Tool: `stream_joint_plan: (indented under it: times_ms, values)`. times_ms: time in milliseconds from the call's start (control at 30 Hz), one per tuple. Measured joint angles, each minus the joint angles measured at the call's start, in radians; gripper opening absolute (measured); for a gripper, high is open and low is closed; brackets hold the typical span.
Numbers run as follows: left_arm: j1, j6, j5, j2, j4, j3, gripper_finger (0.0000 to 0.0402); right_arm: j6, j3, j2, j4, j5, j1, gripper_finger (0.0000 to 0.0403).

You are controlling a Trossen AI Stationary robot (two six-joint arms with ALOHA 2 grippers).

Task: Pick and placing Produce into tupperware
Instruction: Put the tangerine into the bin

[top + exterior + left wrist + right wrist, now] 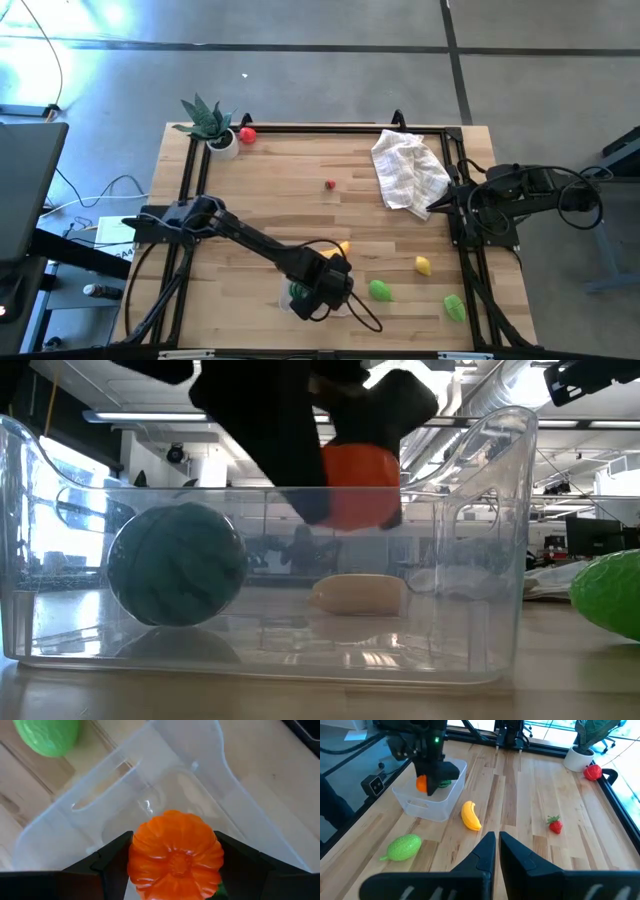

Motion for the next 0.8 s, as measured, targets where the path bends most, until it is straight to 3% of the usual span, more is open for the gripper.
stream_joint_plan:
  times_ms: [800]
  values:
    - [-0.001, -0.061, 0.027, 0.001, 0.062, -0.097, 0.0237, 0.000, 0.000, 0.000, 0.000, 0.000, 0.000, 0.0016]
